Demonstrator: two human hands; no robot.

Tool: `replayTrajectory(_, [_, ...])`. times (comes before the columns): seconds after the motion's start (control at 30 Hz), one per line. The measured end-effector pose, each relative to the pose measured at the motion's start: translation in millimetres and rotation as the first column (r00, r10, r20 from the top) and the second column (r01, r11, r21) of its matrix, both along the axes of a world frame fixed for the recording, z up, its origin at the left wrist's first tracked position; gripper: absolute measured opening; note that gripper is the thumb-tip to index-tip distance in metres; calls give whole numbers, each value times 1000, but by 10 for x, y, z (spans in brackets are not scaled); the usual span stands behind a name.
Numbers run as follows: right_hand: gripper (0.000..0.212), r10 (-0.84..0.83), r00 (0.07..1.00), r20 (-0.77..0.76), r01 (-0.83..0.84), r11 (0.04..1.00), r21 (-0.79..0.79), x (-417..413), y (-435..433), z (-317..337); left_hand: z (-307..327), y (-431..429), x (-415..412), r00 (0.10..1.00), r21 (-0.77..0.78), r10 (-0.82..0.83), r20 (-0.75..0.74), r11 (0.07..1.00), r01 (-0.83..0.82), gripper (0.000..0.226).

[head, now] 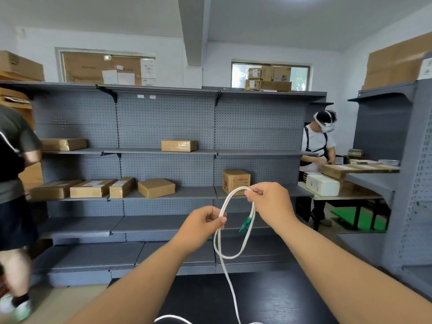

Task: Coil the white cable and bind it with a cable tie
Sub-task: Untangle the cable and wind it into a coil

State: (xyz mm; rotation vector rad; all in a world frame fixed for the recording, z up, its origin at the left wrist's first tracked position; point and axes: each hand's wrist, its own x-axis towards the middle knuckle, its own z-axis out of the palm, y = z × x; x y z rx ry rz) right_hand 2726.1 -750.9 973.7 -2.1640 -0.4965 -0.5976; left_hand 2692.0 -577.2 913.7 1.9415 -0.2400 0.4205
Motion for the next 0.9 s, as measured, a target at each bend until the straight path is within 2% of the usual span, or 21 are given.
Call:
replayTrajectory(0.17, [17,-51,998,-40,56,989,140,65,20,-131,22,209,66,999,8,-34,-27,999,34,7])
replayTrajectory(0.33, [16,-79,990,-114,107,960,261,131,54,-245,192,306,126,1000,162,-7,9,987,5,17])
replayTrajectory(0.43, [17,-51,978,-204,110,950,291,159,70,-304,336,334,160,992,287,73,107,953,-101,18])
replayTrajectory(0.5, [17,-44,968,-246,102,968,228,169,67,-331,433,346,167,979,425,102,179,889,-171,17])
replayTrajectory(0.63, [11,-136,982,-135,122,987,-107,175,42,-296,623,267,154,966,627,71,248,749,-216,11])
replayTrajectory(0.77, [16,-168,986,13,166,951,-262,158,11,-214,776,180,114,955,707,36,294,664,-242,15])
replayTrajectory(0.9, [18,-138,973,184,195,918,-344,153,6,-167,804,90,108,962,759,2,271,615,-215,17])
